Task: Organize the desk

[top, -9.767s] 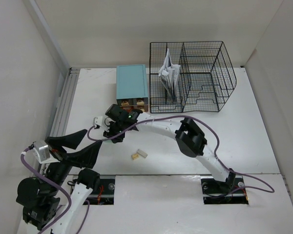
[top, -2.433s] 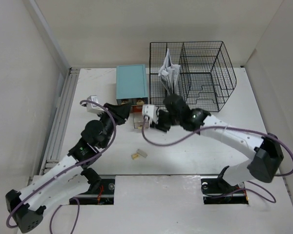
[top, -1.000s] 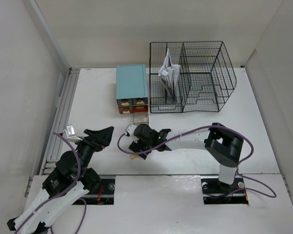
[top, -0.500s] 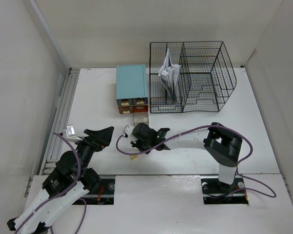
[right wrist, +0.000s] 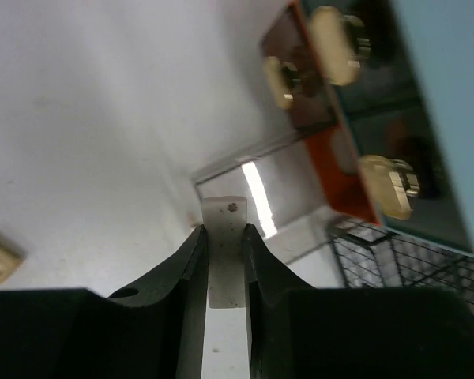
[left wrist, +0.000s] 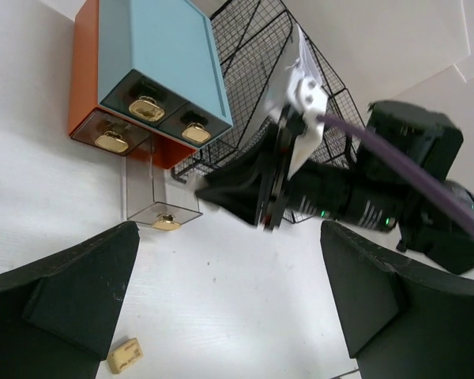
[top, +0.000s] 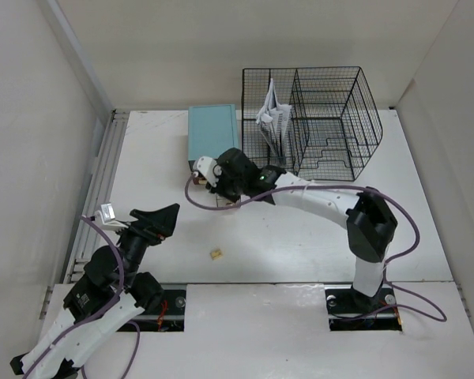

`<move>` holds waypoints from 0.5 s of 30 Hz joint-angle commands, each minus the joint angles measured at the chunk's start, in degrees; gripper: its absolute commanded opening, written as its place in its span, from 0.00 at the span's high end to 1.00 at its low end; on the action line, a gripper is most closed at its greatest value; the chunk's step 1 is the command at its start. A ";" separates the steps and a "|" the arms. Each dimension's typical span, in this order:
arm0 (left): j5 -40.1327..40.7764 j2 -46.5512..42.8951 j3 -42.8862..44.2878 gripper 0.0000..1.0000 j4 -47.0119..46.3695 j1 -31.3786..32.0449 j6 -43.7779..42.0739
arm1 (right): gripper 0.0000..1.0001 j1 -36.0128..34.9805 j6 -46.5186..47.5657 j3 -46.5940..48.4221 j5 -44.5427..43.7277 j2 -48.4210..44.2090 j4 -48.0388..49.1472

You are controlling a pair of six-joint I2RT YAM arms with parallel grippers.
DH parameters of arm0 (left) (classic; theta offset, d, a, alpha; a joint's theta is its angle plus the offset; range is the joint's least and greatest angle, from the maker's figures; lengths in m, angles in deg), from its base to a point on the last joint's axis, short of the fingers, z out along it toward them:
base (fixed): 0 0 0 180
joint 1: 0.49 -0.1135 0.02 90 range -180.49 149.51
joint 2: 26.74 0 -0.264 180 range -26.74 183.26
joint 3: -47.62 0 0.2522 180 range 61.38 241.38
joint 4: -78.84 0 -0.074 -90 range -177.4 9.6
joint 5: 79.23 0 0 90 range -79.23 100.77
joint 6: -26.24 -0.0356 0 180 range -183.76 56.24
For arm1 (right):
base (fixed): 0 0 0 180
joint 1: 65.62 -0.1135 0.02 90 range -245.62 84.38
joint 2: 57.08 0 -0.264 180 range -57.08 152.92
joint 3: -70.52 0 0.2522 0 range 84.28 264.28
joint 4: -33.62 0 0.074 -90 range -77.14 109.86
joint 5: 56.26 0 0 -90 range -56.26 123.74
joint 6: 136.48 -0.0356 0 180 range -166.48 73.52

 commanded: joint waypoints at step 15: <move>0.48 -7.00 1.77 0.00 -0.62 0.22 -1.68 | 0.69 8.18 1.46 9.56 8.44 7.69 -2.53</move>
